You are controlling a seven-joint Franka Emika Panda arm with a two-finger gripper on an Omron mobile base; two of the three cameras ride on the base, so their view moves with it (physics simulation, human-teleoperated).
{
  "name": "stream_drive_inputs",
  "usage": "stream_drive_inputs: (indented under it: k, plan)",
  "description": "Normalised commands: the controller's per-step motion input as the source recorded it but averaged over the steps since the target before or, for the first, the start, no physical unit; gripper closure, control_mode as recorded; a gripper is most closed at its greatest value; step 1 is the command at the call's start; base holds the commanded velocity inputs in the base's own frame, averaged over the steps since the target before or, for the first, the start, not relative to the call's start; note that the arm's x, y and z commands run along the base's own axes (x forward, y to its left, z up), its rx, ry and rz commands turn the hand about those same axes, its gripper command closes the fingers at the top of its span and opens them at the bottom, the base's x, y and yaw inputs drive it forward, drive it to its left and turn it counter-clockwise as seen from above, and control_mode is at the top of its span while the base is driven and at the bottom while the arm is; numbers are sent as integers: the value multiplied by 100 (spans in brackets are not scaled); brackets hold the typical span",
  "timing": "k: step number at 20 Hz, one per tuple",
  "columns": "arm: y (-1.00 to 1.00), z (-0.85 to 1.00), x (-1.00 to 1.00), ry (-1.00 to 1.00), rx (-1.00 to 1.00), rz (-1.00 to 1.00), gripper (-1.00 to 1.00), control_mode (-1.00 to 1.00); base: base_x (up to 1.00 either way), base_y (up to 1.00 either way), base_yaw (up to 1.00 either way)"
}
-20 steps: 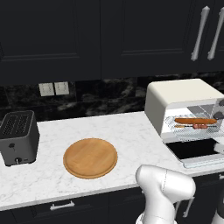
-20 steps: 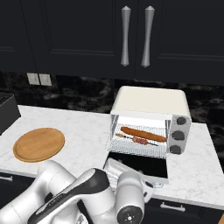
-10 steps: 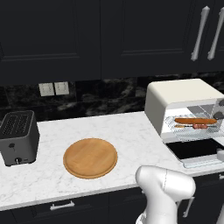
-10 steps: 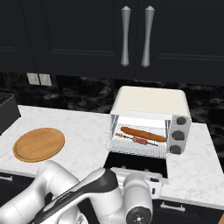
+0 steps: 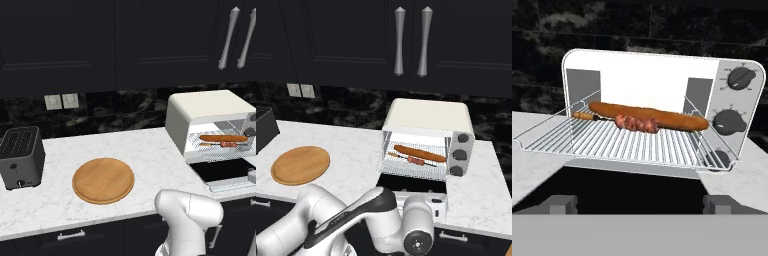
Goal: Pick up the kebab skewer and baguette bread, and place them inside the toaster oven. Close the toaster oven door and start by setting the timer.
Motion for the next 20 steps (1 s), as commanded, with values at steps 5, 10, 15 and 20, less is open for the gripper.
stream_drive_inputs:
  k: [5, 10, 15, 20]
  plan:
    - [0, 0, 40, 1, 1, -2, -100, -100, 0, 0, 0]
    - [-4, 0, 37, 0, 8, -5, -100, -100, 0, 0, 0]
    - [0, -1, 12, 0, 6, -2, -100, -100, 0, 0, 0]
    - [2, -14, 2, 0, 0, -3, -100, -100, 0, 0, 0]
